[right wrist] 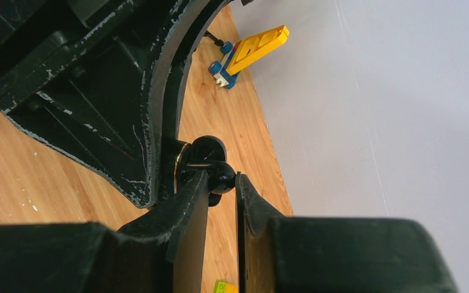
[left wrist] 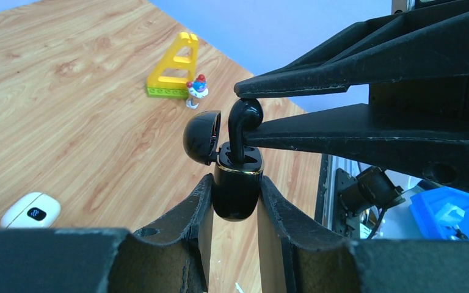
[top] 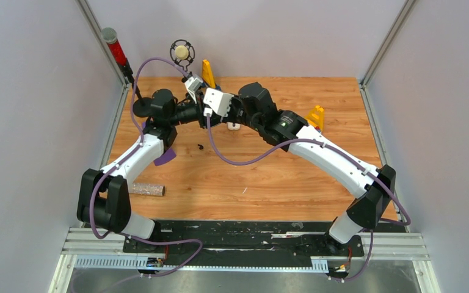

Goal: Insert the wireless bluetooth earbuds into the charging case
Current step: Place the earbud in the charging case.

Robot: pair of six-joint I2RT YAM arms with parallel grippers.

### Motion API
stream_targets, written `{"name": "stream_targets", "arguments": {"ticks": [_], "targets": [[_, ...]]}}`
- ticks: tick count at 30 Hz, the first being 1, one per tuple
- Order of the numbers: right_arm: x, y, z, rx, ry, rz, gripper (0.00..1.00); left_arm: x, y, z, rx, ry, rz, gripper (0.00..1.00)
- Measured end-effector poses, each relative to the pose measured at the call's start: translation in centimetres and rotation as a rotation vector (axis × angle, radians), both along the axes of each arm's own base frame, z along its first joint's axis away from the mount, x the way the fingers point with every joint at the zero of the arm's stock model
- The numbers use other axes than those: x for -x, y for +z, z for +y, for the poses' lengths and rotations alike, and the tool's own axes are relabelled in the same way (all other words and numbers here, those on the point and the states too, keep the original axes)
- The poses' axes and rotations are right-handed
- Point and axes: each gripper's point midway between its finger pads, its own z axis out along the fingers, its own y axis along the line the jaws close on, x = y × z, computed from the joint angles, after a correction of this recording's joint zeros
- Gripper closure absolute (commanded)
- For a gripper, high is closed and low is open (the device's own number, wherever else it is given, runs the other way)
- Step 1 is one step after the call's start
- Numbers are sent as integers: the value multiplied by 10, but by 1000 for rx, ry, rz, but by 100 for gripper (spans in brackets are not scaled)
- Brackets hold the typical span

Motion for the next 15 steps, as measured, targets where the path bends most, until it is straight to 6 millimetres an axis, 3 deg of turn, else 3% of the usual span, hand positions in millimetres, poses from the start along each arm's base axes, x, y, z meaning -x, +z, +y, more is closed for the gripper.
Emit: {"name": "stream_targets", "arguments": {"ticks": [15], "targets": [[3,-1,8,12,6,-20,97,2,0,0,3,-6,18,100]]}}
